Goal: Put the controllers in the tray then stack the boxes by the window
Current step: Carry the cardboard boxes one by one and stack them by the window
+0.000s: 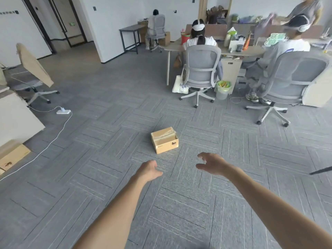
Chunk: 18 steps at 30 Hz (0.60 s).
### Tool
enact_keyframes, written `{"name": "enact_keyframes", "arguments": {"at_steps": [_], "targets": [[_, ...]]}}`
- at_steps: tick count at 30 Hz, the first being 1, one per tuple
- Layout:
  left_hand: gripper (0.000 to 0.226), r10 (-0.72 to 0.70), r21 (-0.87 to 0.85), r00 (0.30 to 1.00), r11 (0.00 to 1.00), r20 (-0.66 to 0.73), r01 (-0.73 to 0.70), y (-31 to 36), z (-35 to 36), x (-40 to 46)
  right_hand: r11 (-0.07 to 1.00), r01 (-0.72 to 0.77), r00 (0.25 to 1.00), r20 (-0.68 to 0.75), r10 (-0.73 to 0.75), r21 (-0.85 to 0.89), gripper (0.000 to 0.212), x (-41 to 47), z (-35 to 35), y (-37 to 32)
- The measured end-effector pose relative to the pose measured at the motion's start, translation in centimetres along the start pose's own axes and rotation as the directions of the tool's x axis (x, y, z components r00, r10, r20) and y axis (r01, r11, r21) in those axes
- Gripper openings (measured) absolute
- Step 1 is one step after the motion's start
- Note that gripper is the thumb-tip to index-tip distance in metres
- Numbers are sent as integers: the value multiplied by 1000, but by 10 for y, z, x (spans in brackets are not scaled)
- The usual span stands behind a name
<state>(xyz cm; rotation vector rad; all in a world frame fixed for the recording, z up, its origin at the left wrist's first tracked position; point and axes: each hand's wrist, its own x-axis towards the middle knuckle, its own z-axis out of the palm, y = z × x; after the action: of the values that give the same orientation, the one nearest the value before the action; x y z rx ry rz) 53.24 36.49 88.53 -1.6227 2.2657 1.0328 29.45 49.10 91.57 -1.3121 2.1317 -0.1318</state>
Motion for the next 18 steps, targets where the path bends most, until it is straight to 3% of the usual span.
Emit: {"name": "enact_keyframes", "arguments": {"at_steps": [18], "targets": [[47, -84, -113, 996, 990, -11, 82, 151, -120, 340, 997, 45, 990, 133, -36, -65, 60, 411, -184, 35]]}}
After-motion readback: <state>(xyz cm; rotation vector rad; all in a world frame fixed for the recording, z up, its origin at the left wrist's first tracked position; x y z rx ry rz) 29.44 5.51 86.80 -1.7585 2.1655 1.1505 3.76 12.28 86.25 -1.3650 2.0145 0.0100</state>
